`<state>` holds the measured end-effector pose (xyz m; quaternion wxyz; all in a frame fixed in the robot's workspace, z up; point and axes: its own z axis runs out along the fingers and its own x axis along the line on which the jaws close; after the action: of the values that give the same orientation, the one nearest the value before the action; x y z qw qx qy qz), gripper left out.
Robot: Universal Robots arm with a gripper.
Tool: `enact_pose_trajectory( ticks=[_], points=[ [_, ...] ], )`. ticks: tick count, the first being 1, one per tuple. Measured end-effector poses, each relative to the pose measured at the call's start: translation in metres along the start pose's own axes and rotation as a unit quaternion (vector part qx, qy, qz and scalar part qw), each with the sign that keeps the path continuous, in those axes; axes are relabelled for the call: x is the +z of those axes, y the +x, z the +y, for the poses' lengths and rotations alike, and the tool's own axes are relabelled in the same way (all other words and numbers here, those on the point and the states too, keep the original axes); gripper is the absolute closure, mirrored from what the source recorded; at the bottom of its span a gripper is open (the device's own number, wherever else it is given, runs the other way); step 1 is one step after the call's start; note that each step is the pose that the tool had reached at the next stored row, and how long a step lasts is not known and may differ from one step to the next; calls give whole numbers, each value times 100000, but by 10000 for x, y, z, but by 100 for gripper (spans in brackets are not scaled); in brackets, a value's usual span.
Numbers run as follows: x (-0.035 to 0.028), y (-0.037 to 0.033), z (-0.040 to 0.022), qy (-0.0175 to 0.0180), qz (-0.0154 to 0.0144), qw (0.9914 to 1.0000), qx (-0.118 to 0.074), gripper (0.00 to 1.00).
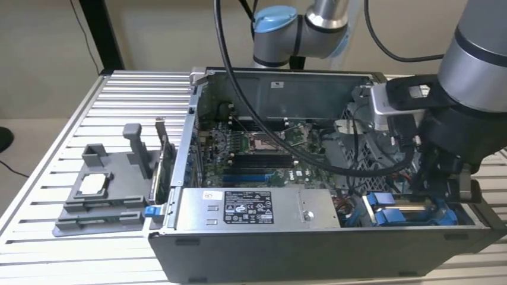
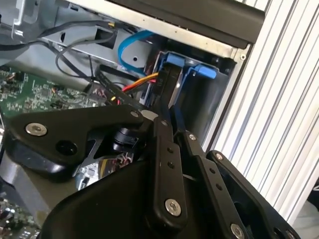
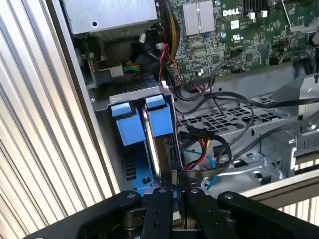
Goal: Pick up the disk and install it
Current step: 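Insert the second disk wire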
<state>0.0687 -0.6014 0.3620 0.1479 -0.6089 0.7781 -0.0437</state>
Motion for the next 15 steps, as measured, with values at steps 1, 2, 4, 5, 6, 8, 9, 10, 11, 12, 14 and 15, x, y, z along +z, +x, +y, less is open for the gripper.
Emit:
enact_pose_trajectory(
  ticks=[1,2,4,5,6,8,9,10,11,12,14,15],
  points=[
    [6,4,21,152,40,100000,-7,100],
    [15,7,36,364,13,99999,-18,100],
    [25,6,50,1063,-167,99994,-94,100],
    [30,6,51,1540,-295,99988,-153,100],
    [33,6,53,1949,-396,99980,-203,100],
    [46,9,56,2592,-567,99964,-280,100],
    [59,11,59,2752,-619,99960,-295,100],
    [72,14,62,2894,-652,99955,-317,100],
    [86,16,66,3053,-694,99950,-334,100],
    [96,18,69,3214,-734,99945,-347,100],
    [97,18,69,3236,-737,99944,-354,100],
    [96,18,69,3239,-732,99944,-358,100]
  ],
)
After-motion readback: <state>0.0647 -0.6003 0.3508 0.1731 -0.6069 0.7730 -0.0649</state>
